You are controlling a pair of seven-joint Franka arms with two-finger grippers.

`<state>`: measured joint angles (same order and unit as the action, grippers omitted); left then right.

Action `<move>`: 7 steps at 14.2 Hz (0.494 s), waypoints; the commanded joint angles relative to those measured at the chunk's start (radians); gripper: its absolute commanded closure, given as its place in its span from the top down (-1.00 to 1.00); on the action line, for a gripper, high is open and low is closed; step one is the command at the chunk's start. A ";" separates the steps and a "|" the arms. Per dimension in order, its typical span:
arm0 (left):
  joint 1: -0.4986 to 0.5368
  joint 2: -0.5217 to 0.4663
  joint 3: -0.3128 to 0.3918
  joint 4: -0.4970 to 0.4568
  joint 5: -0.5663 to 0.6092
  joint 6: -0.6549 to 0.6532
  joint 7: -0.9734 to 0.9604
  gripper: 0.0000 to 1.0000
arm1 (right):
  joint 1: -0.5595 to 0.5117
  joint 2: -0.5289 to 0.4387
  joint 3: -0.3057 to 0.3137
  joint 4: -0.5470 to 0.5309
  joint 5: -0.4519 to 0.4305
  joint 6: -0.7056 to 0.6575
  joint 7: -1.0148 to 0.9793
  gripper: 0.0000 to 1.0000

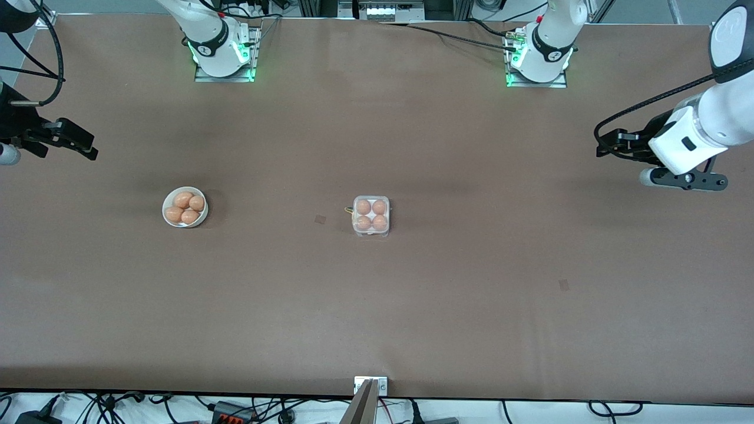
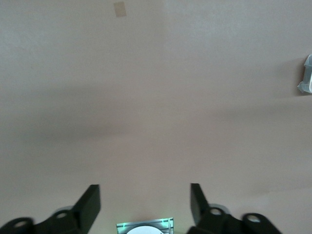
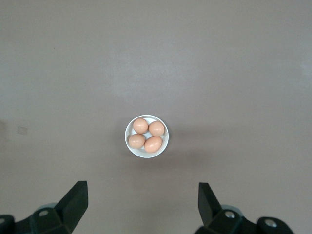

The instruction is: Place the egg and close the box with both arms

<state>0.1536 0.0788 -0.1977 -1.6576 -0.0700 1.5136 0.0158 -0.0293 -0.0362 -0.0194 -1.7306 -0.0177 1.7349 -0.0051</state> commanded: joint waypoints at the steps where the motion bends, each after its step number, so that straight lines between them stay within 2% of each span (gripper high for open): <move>1: -0.002 0.012 -0.008 0.033 0.022 -0.007 0.003 1.00 | 0.012 -0.007 -0.008 0.013 -0.002 -0.017 0.016 1.00; 5: 0.007 0.010 0.001 0.035 0.036 -0.007 -0.004 1.00 | 0.012 -0.028 -0.010 0.009 -0.002 -0.025 0.019 1.00; 7: 0.033 0.016 0.001 0.073 0.023 0.002 0.007 1.00 | 0.012 -0.039 -0.011 0.002 -0.004 -0.035 0.019 1.00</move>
<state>0.1618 0.0795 -0.1946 -1.6391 -0.0557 1.5164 0.0135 -0.0286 -0.0487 -0.0196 -1.7280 -0.0176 1.7296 -0.0013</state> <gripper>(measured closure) 0.000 0.000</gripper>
